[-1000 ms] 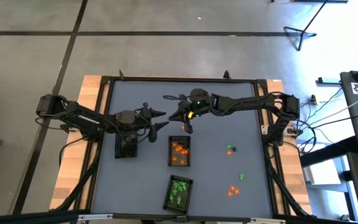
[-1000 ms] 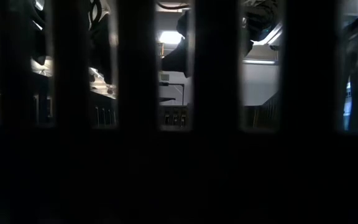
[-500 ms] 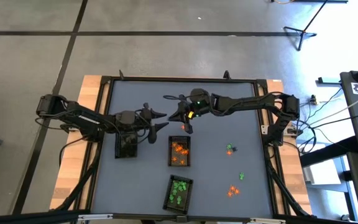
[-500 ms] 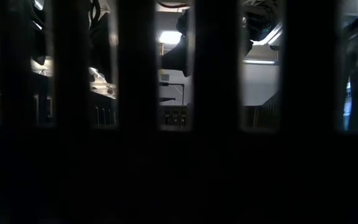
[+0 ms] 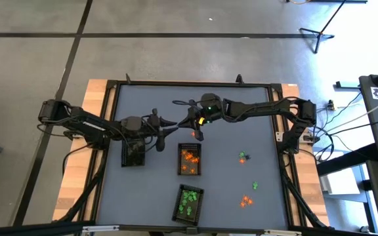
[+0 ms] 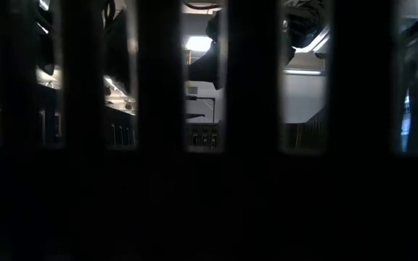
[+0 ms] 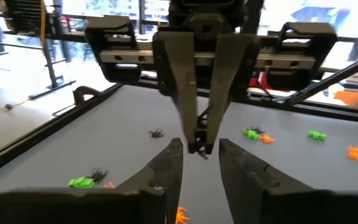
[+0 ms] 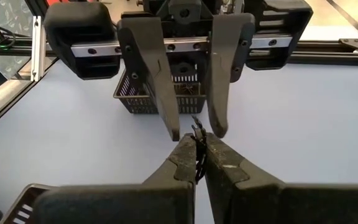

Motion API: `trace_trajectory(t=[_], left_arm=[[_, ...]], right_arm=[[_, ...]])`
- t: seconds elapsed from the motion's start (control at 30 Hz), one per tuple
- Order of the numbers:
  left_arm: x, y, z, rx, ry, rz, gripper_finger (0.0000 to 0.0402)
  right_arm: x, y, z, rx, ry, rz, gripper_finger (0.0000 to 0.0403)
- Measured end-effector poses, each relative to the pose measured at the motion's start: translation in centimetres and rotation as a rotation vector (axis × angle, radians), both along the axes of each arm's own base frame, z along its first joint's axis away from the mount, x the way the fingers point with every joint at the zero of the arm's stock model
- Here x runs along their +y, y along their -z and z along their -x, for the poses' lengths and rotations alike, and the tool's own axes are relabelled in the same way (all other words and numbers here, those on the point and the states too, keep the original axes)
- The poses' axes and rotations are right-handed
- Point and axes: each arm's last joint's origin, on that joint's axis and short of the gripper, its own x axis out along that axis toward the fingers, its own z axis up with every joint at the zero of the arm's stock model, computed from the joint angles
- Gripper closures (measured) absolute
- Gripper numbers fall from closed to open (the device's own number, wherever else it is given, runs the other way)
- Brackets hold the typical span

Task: Sort Halloween decoration
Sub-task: Put the black spider toy into the top left black basket

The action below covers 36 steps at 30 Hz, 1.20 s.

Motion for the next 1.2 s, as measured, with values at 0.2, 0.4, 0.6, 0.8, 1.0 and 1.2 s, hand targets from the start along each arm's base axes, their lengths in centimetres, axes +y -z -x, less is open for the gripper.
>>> trace_trajectory(t=[0.2, 0.4, 0.6, 0.8, 1.0, 1.2], left_arm=[[-0.02, -0.01, -0.01, -0.001, 0.006, 0.0, 0.0305], [-0.02, -0.01, -0.01, -0.001, 0.006, 0.0, 0.0305], [-0.02, -0.01, -0.01, 0.0, 0.006, -0.003, 0.0317], [0.0, 0.0, 0.0, 0.002, 0.007, -0.007, 0.0384], [0.02, 0.0, 0.0, 0.006, 0.001, -0.018, 0.0401], [0.08, 0.03, 0.02, 0.011, -0.022, -0.028, 0.0401]], right_arm=[[0.0, 0.0, 0.0, 0.0, 0.0, 0.0, 0.0386], [0.01, -0.01, 0.0, -0.001, -0.004, -0.002, 0.0386], [0.01, -0.02, 0.0, -0.001, -0.004, -0.002, 0.0386], [0.0, 0.0, 0.01, 0.0, -0.004, -0.002, 0.0386], [0.0, 0.0, 0.01, 0.001, -0.004, -0.002, 0.0386], [-0.02, 0.0, 0.01, -0.001, -0.003, -0.002, 0.0372]])
